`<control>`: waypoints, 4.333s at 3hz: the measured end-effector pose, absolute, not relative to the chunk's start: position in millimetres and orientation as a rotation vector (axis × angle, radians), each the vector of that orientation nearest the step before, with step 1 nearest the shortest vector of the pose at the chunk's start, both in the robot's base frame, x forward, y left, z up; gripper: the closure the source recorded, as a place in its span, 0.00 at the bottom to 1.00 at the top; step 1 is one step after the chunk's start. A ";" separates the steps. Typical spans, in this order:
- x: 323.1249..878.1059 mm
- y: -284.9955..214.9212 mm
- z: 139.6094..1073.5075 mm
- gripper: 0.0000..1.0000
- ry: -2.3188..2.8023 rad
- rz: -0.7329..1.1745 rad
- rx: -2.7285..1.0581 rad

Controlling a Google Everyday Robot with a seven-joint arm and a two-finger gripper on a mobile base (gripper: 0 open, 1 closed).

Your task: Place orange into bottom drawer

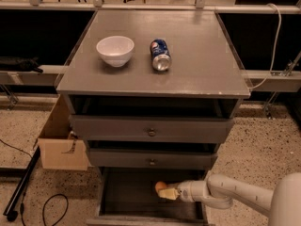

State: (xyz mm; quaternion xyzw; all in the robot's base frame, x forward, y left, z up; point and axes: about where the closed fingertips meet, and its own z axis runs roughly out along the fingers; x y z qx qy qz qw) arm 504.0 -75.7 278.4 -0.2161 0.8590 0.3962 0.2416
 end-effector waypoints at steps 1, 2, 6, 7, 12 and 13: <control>504.5 -75.8 278.7 1.00 2.348 1.083 -0.591; 499.8 -67.1 284.3 1.00 2.279 1.052 -0.645; 523.8 -49.4 242.6 1.00 2.178 0.911 -0.736; 538.3 -47.1 212.8 1.00 2.191 0.859 -0.753; 560.1 -54.6 146.6 0.44 2.265 0.797 -0.734; 560.1 -54.5 146.6 0.20 2.265 0.797 -0.734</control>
Offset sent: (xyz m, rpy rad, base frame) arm -0.0112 0.0187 0.0168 0.0019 -0.2105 0.0464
